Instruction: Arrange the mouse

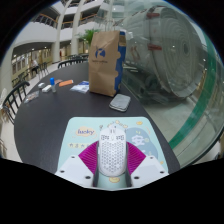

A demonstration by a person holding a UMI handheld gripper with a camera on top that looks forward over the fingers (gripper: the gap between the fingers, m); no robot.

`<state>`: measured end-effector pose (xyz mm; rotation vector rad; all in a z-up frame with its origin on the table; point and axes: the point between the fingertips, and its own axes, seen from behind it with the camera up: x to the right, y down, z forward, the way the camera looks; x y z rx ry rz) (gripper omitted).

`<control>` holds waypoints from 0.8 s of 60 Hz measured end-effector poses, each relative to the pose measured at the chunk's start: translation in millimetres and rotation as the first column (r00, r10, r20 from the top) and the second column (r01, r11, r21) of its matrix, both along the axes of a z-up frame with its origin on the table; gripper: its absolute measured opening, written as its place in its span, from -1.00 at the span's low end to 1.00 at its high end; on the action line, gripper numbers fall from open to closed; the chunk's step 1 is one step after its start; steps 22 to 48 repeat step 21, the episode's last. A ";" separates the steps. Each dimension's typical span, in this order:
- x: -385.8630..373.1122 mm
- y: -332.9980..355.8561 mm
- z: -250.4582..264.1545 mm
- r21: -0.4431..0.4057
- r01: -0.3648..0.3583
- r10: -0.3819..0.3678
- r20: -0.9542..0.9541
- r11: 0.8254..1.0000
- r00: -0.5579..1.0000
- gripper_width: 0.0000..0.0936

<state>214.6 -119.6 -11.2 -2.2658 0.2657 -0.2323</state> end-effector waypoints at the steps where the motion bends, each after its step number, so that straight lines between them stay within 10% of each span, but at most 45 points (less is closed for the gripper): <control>1: 0.0 1.1 0.4 0.010 0.001 -0.001 -0.005 1.000 1.000 -0.09; 9: 1.1 2.0 0.6 0.011 -0.052 0.052 -0.008 0.999 0.999 0.22; 13: -0.9 -10.4 5.4 0.006 -0.087 0.088 -0.005 0.996 0.996 0.86; 48: -11.5 -46.2 22.2 0.065 -0.131 0.134 -0.041 0.989 0.990 0.83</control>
